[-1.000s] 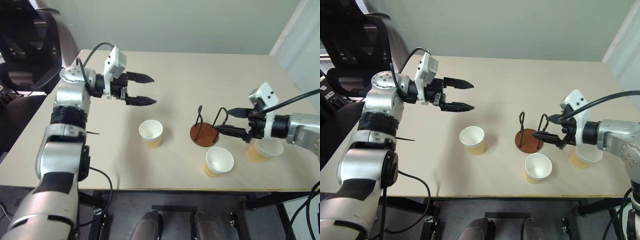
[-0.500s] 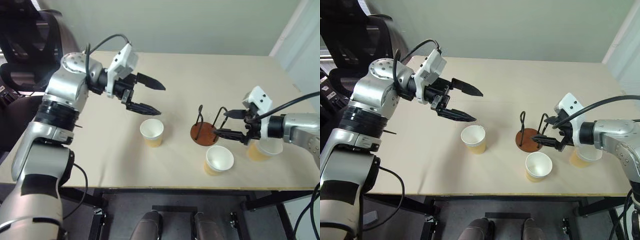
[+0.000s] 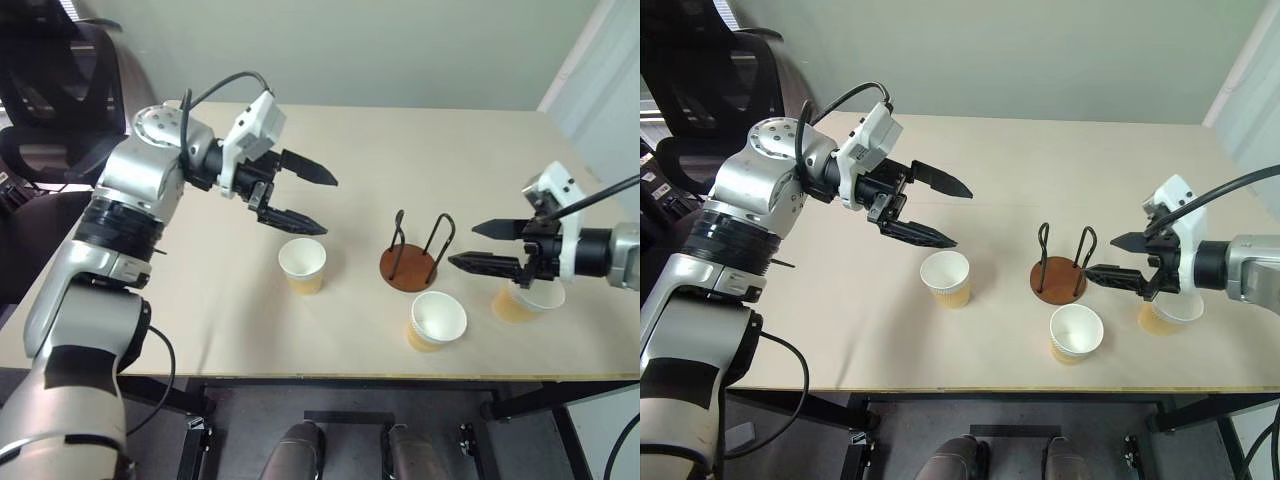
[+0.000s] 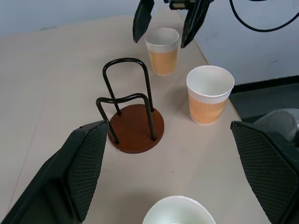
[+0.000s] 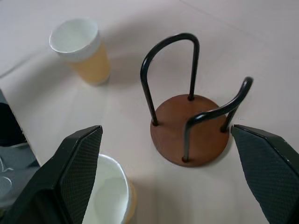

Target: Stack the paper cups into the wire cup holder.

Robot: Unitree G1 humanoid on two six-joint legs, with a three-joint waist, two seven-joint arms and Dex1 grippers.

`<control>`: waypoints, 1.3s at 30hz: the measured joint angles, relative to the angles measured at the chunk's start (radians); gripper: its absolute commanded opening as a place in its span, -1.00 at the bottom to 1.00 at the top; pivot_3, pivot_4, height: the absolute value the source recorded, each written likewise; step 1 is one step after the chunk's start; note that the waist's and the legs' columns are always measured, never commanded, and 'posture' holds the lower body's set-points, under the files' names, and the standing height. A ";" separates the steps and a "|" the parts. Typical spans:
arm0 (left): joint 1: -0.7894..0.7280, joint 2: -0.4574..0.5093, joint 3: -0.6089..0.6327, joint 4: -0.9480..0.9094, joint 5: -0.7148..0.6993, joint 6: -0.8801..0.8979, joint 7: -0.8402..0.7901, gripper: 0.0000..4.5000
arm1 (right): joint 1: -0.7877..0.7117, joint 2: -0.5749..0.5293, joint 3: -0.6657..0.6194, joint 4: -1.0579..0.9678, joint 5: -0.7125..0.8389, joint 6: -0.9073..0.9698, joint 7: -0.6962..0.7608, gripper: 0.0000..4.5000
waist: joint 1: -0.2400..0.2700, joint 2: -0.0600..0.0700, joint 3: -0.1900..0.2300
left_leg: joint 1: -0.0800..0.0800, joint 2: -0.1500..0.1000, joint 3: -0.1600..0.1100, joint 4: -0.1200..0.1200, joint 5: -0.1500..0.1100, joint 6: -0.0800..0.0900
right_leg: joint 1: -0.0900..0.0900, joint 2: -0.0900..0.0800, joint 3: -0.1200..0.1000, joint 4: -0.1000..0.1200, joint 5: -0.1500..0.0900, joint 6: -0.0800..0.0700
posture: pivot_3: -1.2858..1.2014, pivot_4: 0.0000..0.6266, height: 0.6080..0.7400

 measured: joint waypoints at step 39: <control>0.014 0.020 -0.016 0.051 -0.011 -0.089 -0.001 1.00 | -0.094 0.244 0.220 0.084 -0.197 -0.013 -0.206 -0.99 | 0.000 0.000 0.000 | 0.000 0.000 0.000 0.000 -0.002 0.004 | -0.001 0.000 -0.001 0.000 0.001 0.001 | 0.03 -0.52 1.00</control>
